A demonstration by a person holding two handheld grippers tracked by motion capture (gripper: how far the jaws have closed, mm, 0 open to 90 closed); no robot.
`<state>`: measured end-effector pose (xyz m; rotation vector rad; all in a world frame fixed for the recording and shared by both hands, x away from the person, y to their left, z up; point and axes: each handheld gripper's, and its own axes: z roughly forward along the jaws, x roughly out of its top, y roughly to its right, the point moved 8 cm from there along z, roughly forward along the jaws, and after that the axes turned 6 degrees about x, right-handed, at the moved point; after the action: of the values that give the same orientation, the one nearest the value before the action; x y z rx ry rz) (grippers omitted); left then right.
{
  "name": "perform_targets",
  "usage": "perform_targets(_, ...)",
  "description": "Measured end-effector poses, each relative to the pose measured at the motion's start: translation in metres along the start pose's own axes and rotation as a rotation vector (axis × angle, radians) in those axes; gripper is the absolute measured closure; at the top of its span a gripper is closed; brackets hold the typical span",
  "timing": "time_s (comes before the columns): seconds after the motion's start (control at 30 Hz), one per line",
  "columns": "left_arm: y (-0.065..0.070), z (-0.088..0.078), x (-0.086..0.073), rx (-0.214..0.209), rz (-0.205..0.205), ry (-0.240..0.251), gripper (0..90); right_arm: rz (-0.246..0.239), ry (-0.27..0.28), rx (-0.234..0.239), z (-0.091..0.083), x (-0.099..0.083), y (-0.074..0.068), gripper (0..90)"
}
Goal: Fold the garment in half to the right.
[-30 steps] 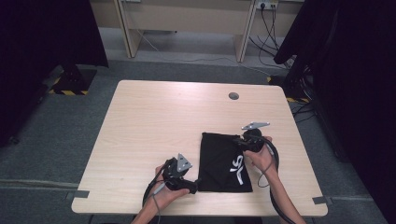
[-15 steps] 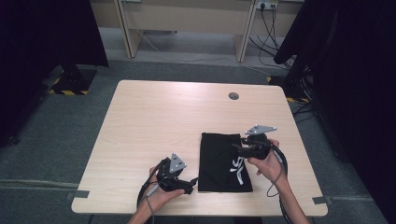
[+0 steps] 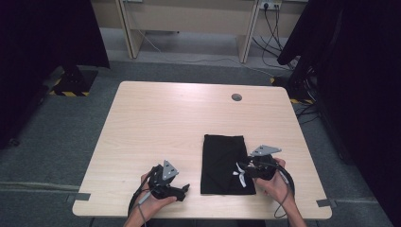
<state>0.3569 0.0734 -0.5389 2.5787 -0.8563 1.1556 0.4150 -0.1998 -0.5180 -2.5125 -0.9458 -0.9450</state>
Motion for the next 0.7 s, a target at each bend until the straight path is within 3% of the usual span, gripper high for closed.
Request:
perform_targets(0.17,-0.005,-0.003,-0.004,0.005,-0.007,0.002,6.4,-0.01,0.043,-0.011,-0.013,0.009,-0.003,51.9)
perform_targets(0.33,-0.012,-0.006,-0.008,0.005,-0.006,-0.002,4.8,-0.028,0.076,0.033,-0.023,0.015,-0.022,47.2)
perform_targets(0.43,-0.016,-0.007,-0.01,0.009,-0.021,-0.008,2.9,-0.033,0.078,0.079,-0.021,0.014,-0.036,45.4)
perform_targets(0.57,-0.019,-0.009,-0.012,0.002,-0.017,-0.01,2.5,-0.059,0.065,0.093,-0.014,0.013,-0.048,44.7)
perform_targets(0.7,-0.022,-0.01,-0.013,0.009,-0.02,-0.011,2.5,-0.074,0.011,0.098,0.001,0.003,-0.052,46.2)
